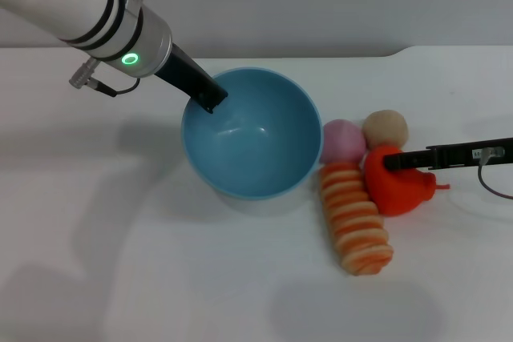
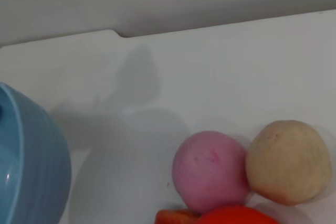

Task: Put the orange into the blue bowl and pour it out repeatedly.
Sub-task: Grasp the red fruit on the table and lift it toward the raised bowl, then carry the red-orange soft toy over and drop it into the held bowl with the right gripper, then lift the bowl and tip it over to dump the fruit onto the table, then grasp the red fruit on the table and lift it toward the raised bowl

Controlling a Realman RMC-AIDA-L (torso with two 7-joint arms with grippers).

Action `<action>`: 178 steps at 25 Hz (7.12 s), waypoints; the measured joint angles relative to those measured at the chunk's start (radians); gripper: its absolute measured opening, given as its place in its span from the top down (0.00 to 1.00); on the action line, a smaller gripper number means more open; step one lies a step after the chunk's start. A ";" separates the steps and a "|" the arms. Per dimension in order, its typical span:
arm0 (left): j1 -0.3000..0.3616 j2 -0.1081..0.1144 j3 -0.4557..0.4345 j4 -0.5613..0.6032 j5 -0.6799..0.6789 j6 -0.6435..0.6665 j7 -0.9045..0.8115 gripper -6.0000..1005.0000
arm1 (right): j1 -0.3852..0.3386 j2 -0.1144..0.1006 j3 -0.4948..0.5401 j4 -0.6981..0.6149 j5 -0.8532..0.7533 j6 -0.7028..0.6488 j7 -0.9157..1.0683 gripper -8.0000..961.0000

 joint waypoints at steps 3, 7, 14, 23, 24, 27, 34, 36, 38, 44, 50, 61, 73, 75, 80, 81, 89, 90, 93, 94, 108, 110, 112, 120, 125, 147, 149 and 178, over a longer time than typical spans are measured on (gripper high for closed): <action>0.002 0.000 0.004 0.000 0.000 0.000 0.000 0.99 | 0.000 0.000 0.000 0.001 0.001 -0.002 -0.007 0.32; 0.003 0.000 0.007 0.000 0.001 0.000 -0.001 0.99 | -0.003 0.000 -0.001 -0.002 0.004 -0.005 -0.028 0.52; 0.004 -0.002 0.008 0.000 0.000 0.000 -0.001 0.99 | -0.006 0.004 -0.002 -0.001 0.015 -0.015 -0.065 0.72; -0.001 -0.003 0.008 -0.004 -0.003 0.007 -0.005 0.99 | -0.059 -0.001 0.007 -0.187 0.209 -0.192 -0.133 0.90; -0.001 -0.003 0.008 -0.004 -0.003 0.007 -0.005 0.99 | -0.059 -0.001 0.007 -0.187 0.209 -0.192 -0.133 0.91; -0.008 -0.006 0.015 -0.003 -0.008 0.007 -0.012 0.99 | -0.073 -0.001 0.008 -0.313 0.303 -0.278 -0.103 0.94; -0.032 -0.010 0.087 -0.006 -0.015 0.007 -0.048 0.99 | -0.029 0.003 -0.066 -0.407 0.427 -0.396 -0.054 0.97; -0.034 -0.011 0.115 -0.006 -0.017 0.008 -0.068 0.99 | -0.018 0.003 -0.084 -0.389 0.428 -0.394 -0.052 0.97; -0.034 -0.011 0.129 -0.004 -0.018 0.008 -0.076 0.99 | 0.011 0.003 -0.113 -0.330 0.428 -0.391 -0.052 0.97; -0.033 -0.012 0.163 -0.003 -0.021 -0.003 -0.091 0.99 | 0.077 0.000 -0.153 -0.210 0.380 -0.390 -0.083 0.95; -0.026 -0.010 0.159 -0.003 -0.023 -0.008 -0.090 0.99 | 0.067 0.006 -0.189 -0.194 0.379 -0.345 -0.128 0.92; -0.020 -0.008 0.163 -0.008 -0.020 -0.023 -0.085 0.99 | 0.043 0.009 -0.162 -0.197 0.388 -0.304 -0.165 0.73; 0.018 -0.001 0.151 0.062 0.056 -0.057 -0.080 0.99 | -0.186 0.001 0.078 -0.195 0.667 -0.216 -0.419 0.41; 0.020 -0.002 0.159 0.098 0.074 -0.058 -0.079 0.99 | -0.217 0.001 0.114 -0.167 0.669 -0.188 -0.448 0.40; 0.022 -0.004 0.237 0.207 0.173 -0.123 -0.084 0.99 | -0.276 0.002 0.191 -0.068 0.674 -0.159 -0.539 0.40; 0.023 -0.005 0.259 0.223 0.212 -0.137 -0.087 0.99 | -0.286 0.002 0.204 -0.047 0.674 -0.159 -0.552 0.40; 0.096 -0.001 0.406 0.330 0.329 -0.293 -0.032 0.99 | -0.346 0.004 0.272 0.022 0.677 -0.177 -0.603 0.40; 0.115 -0.001 0.407 0.345 0.330 -0.313 -0.008 0.99 | -0.348 0.004 0.274 0.022 0.678 -0.182 -0.603 0.40; 0.199 -0.002 0.423 0.398 0.330 -0.395 0.089 0.99 | -0.351 0.004 0.284 0.022 0.679 -0.193 -0.603 0.40; 0.236 -0.002 0.440 0.417 0.331 -0.439 0.130 0.99 | -0.350 0.004 0.286 0.022 0.679 -0.194 -0.602 0.40; 0.569 -0.004 0.630 0.468 0.333 -0.898 0.654 0.99 | -0.300 0.003 0.287 0.032 0.680 -0.189 -0.598 0.40; 0.580 -0.004 0.654 0.468 0.332 -0.914 0.685 0.99 | -0.295 0.003 0.287 0.033 0.681 -0.188 -0.596 0.40; 0.594 -0.005 0.675 0.458 0.332 -0.950 0.719 0.99 | -0.291 0.003 0.287 0.033 0.682 -0.189 -0.592 0.40; 0.653 -0.006 0.744 0.438 0.332 -1.109 0.872 0.99 | -0.289 0.002 0.287 0.033 0.685 -0.188 -0.588 0.40; 0.671 -0.007 0.762 0.394 0.332 -1.226 0.925 0.99 | -0.290 0.002 0.287 0.033 0.688 -0.189 -0.587 0.40; 0.718 -0.018 0.756 0.376 0.022 -1.426 1.018 0.99 | -0.294 0.001 0.275 0.042 0.682 -0.196 -0.575 0.40; 0.704 -0.018 0.698 0.432 -0.096 -1.314 1.000 0.99 | -0.291 -0.004 0.264 0.038 0.661 -0.207 -0.558 0.40; 0.210 -0.002 0.023 0.147 -0.284 -0.312 0.121 0.99 | -0.090 0.012 -0.221 -0.023 0.464 -0.146 -0.525 0.43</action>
